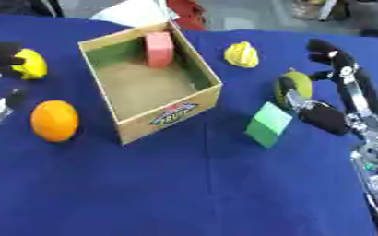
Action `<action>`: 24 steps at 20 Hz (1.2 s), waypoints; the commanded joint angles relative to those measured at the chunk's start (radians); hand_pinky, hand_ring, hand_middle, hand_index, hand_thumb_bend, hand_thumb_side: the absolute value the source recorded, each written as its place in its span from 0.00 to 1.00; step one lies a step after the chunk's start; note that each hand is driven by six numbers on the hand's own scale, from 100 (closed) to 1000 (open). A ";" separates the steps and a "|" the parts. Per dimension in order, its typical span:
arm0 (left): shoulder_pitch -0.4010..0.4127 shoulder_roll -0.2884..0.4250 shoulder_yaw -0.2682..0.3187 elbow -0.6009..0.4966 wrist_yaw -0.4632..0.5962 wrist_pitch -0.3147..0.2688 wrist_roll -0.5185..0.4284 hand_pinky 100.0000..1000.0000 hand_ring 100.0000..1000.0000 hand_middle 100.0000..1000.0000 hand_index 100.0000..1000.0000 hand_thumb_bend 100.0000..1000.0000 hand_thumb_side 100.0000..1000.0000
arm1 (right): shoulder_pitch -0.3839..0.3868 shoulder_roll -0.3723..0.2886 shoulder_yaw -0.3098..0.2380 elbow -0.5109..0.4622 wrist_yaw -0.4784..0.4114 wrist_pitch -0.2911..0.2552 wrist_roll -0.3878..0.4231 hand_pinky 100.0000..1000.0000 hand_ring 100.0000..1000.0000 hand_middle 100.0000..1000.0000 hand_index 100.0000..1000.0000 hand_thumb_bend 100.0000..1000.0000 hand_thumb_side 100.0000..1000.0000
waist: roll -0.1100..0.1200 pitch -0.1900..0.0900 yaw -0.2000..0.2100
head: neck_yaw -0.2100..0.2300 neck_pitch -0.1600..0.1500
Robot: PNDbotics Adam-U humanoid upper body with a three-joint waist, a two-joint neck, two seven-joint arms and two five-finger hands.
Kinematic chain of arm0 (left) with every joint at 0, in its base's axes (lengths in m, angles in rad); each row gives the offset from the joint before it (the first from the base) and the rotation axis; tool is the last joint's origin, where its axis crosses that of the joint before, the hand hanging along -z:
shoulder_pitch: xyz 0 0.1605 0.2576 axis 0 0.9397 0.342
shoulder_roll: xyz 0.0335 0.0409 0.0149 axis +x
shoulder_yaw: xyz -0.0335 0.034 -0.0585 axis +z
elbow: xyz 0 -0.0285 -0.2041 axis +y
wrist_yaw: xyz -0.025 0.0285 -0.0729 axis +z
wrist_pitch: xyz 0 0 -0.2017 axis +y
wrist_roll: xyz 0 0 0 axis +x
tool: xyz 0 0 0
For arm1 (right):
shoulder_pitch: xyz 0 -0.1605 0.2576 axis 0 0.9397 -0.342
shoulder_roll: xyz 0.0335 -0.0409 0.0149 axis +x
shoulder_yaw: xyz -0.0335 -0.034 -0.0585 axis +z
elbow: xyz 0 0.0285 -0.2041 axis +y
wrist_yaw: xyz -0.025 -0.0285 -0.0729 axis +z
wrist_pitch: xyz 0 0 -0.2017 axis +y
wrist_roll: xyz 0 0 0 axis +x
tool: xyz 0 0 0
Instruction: Pick up objects on the table and place them in the box.
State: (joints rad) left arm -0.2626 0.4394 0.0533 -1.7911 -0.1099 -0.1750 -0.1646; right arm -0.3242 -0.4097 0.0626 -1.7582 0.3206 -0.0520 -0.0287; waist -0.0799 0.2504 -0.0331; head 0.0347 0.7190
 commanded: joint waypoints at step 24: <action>-0.130 0.384 -0.125 0.016 -0.316 -0.012 -0.206 0.78 0.81 0.84 0.87 0.46 0.40 | 0.005 -0.029 0.004 -0.007 -0.028 -0.005 0.006 0.67 0.86 0.86 0.95 0.15 0.44 | 0.008 -0.028 -0.024 | 0.003 0.014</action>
State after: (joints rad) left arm -0.3778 0.7547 -0.0582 -1.7744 -0.3950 -0.1842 -0.3451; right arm -0.3115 -0.4098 0.0694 -1.7567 0.3001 -0.0542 -0.0263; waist -0.0795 0.2493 -0.0560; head 0.0372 0.7292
